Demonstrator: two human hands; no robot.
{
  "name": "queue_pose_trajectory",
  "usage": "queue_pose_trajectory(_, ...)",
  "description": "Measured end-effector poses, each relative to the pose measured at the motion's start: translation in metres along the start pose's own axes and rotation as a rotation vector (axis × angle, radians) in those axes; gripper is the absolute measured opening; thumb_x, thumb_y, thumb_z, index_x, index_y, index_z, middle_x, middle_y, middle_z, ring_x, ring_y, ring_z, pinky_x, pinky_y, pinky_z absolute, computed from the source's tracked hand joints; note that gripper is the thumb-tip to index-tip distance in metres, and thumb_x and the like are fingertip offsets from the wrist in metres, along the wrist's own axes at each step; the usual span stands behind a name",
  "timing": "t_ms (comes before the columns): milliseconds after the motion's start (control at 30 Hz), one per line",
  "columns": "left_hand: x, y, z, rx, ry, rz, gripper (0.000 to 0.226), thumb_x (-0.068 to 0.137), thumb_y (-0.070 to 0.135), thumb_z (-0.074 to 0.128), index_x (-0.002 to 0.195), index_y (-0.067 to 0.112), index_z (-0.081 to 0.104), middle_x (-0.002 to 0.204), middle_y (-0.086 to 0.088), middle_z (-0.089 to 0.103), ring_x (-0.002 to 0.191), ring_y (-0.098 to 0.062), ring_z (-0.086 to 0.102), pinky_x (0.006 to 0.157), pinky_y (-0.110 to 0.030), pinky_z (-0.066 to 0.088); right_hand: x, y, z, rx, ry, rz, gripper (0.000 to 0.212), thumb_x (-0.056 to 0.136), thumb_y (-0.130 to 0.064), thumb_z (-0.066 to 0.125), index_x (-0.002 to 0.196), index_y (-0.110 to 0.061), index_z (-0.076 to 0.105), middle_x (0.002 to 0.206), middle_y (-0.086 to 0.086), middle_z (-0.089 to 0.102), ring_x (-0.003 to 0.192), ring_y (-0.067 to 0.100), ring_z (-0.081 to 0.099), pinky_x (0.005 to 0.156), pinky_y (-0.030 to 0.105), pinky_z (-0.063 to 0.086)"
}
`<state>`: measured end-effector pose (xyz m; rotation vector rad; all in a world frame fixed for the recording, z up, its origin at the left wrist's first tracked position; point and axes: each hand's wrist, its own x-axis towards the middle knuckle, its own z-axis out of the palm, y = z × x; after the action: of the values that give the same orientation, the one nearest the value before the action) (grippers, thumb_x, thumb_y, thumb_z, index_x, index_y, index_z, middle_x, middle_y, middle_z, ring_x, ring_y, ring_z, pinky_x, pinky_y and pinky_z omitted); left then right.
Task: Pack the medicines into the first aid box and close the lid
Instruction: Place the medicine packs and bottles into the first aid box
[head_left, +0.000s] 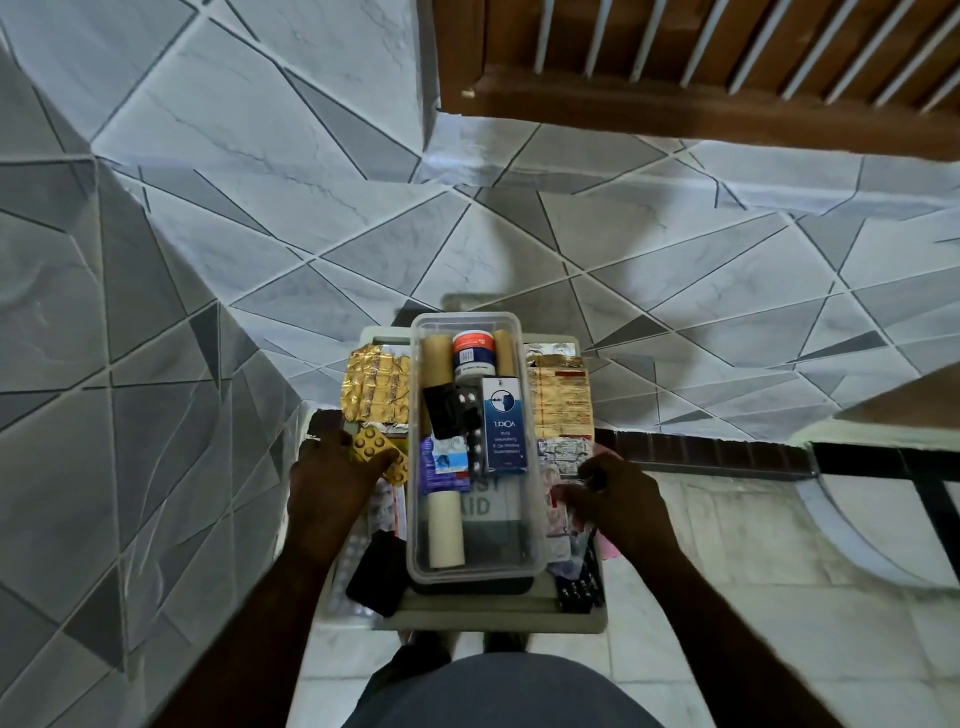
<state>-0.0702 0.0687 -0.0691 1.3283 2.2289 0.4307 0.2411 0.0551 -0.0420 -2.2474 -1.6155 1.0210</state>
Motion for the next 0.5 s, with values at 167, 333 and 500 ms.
queue_pose_trajectory(167,0.001,0.001,0.000,-0.080,0.001,-0.001,0.058,0.069,0.038,0.083,0.112,0.006,0.061,0.109,-0.018,0.065,0.100,-0.032,0.059,0.080,-0.038,0.046,-0.004,-0.003,0.017,-0.125,0.000,-0.078,0.042,0.072,-0.052,0.073,0.102,-0.024,0.062,0.100,-0.002,0.055,0.084,0.013,0.060,0.071,0.027,0.048)
queue_pose_trajectory(333,0.001,0.008,-0.004,-0.137,0.012,-0.010,0.050,0.070,0.030,0.084,0.107,0.004,0.063,0.101,-0.011,0.067,0.079,-0.015,0.053,0.070,-0.027,0.039,-0.002,-0.010,0.023,-0.067,0.031,-0.052,0.023,0.077,-0.040,0.072,0.090,-0.023,0.064,0.090,-0.002,0.063,0.078,0.012,0.060,0.068,0.027,0.047)
queue_pose_trajectory(500,0.004,0.007,-0.008,-0.325,0.002,-0.096,0.049,0.067,0.018,0.085,0.107,0.009,0.057,0.088,0.001,0.058,0.081,-0.020,0.059,0.069,-0.029,0.046,0.001,-0.015,0.015,0.055,0.025,-0.011,0.018,0.085,-0.032,0.068,0.077,-0.018,0.063,0.067,-0.006,0.062,0.058,0.008,0.061,0.058,0.024,0.047)
